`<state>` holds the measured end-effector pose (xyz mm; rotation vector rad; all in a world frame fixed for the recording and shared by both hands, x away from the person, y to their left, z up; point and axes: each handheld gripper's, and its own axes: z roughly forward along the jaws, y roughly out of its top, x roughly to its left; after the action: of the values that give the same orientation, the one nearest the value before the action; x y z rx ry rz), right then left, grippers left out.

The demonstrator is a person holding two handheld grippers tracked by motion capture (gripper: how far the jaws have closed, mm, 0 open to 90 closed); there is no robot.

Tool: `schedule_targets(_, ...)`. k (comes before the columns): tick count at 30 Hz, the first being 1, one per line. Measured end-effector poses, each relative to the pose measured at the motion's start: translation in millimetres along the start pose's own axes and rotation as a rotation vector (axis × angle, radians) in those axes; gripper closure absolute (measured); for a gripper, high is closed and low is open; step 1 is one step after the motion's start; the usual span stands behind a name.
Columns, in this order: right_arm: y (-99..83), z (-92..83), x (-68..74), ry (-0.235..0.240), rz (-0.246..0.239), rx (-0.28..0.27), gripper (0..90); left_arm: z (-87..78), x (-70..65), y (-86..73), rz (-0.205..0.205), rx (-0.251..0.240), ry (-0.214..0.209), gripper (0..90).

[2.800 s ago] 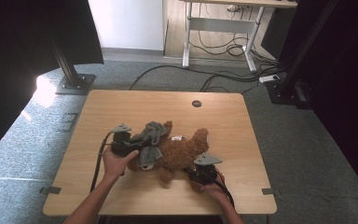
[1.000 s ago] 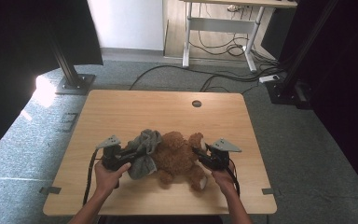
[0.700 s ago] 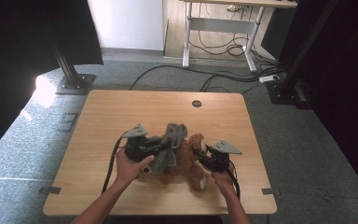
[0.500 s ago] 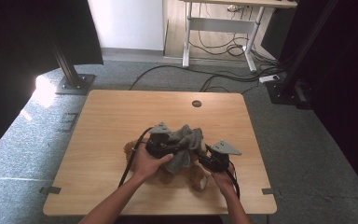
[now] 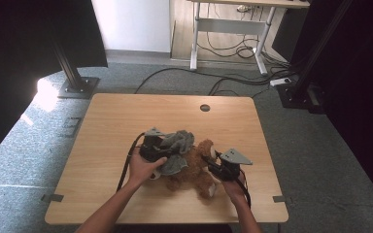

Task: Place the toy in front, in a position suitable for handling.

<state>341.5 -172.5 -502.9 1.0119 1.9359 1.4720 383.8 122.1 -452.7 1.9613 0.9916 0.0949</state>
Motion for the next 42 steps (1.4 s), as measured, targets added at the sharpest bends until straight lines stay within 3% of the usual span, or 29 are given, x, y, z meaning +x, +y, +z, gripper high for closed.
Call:
schedule_targets(2,-1.0,-0.3,0.0,-0.004,0.000,0.001,61.6,-9.7,10.7,-5.7,-0.017,-0.006,0.018,73.8)
schedule_targets(5,-1.9,-0.4,-0.4,-0.001,0.001,0.002,61.6,-24.9,24.8,-14.2,-0.046,-0.026,0.010,73.9)
schedule_targets(11,-3.8,-2.2,0.2,-0.001,-0.001,0.003,61.6,-52.1,36.5,-21.8,-0.046,-0.069,0.053,73.9)
schedule_targets(14,-4.3,-2.9,0.4,-0.001,-0.003,0.001,61.6,-65.8,50.7,-27.9,-0.085,-0.078,0.068,73.8)
schedule_targets(18,-4.5,-3.1,1.5,-0.005,-0.010,-0.005,61.7,-78.9,64.7,-33.1,-0.120,-0.078,0.088,73.7)
schedule_targets(21,-5.2,-3.0,1.8,-0.004,-0.015,-0.011,62.0,-81.4,65.3,-32.3,-0.127,-0.089,0.077,73.5)
schedule_targets(29,-5.6,-1.8,0.8,-0.006,-0.012,-0.018,62.0,-60.0,36.2,1.1,-0.065,-0.095,0.018,73.4)
schedule_targets(34,-5.7,-0.9,0.2,-0.006,-0.003,-0.015,62.0,-34.7,2.9,19.4,-0.021,-0.083,-0.075,73.3)
schedule_targets(42,-6.2,-0.3,-1.3,-0.001,0.010,-0.006,62.0,5.5,-46.1,28.7,0.077,-0.044,-0.151,73.1)
